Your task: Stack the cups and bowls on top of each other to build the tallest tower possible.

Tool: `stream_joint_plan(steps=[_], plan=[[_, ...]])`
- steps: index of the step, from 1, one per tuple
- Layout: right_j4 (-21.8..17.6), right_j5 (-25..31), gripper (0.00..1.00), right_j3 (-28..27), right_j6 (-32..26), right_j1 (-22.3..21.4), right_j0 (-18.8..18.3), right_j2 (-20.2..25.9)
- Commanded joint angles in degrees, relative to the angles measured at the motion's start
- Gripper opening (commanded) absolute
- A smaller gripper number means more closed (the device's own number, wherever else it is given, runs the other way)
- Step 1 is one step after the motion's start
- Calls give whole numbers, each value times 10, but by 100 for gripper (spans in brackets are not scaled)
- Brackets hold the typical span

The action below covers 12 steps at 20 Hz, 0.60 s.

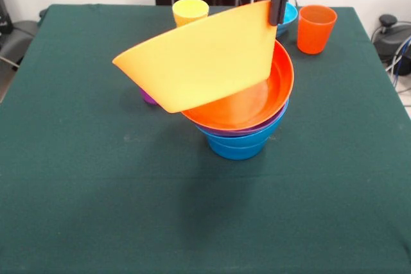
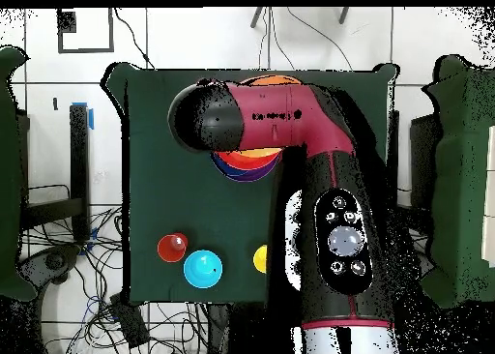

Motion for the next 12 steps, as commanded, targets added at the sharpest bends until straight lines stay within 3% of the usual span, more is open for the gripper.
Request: stream_joint_plan(steps=[1, 12], plan=[[-2, 34, 0, 54, 40, 20, 15, -19], [14, 103, 0, 56, 2, 27, 18, -17]])
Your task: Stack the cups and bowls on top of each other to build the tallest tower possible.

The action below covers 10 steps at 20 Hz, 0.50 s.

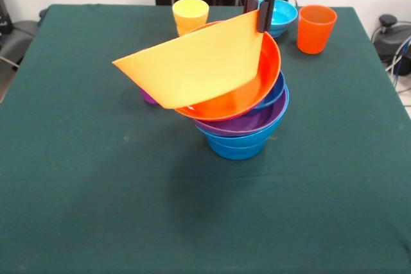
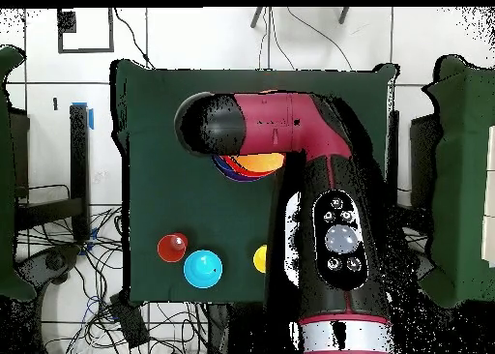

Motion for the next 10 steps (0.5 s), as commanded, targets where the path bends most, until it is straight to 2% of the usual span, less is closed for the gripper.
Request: stream_joint_plan(steps=[1, 6, 10], plan=[[7, 75, 0, 47, 1, 16, 10, 5], [13, 76, 0, 49, 3, 20, 12, 10], [22, 103, 0, 49, -4, -2, 15, 14]])
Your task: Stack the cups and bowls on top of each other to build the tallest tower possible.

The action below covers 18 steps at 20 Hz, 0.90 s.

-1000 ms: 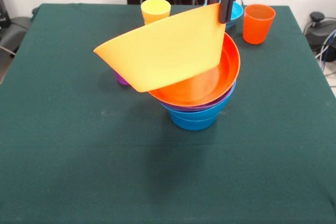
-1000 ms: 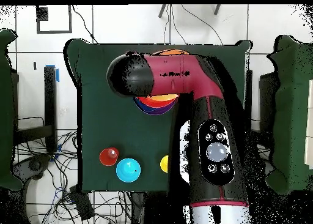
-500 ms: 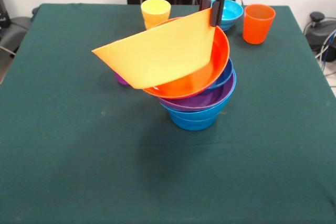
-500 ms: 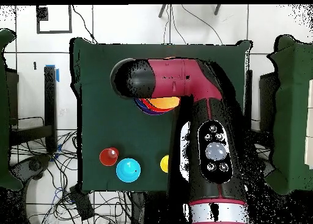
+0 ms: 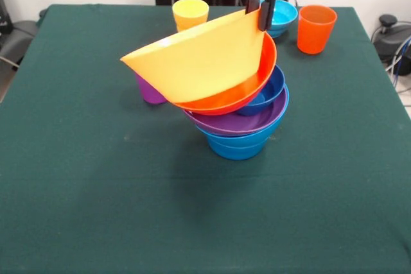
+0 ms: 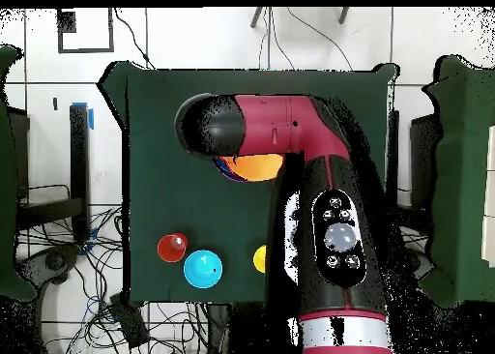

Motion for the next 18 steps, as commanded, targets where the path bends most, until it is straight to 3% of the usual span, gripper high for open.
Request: stream_joint_plan(steps=[1, 8, 18], plan=[[18, 90, 0, 40, -10, -14, 15, 19], [27, 182, 0, 5, -58, -40, 15, 35], [26, 161, 0, 13, -67, -33, 11, 53]])
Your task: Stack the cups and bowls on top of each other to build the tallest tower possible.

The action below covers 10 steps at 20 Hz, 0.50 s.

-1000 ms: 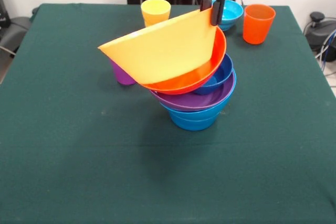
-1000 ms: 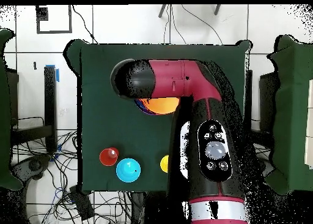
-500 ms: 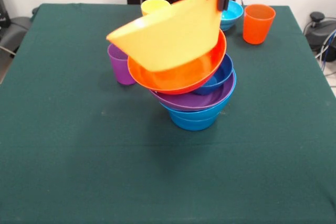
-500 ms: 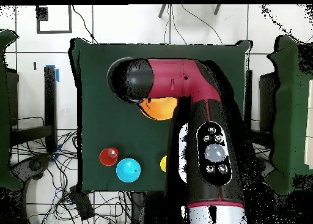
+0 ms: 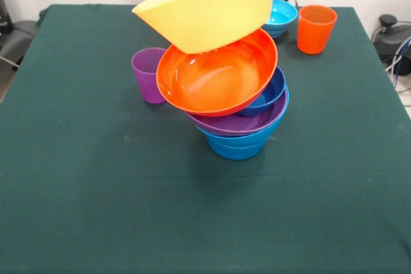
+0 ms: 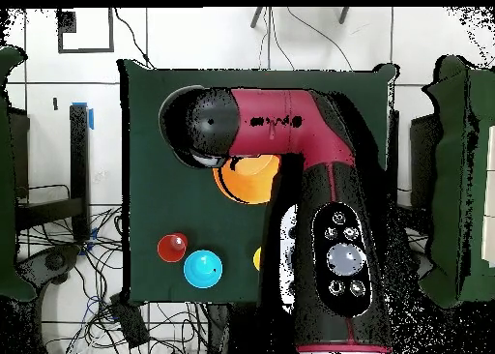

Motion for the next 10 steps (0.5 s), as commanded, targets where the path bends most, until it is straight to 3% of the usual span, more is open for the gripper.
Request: stream_joint_plan(steps=[1, 10], plan=[[-3, 32, 0, 11, -67, 14, 7, 49], [-18, 8, 0, -5, -62, 36, 10, 47]])
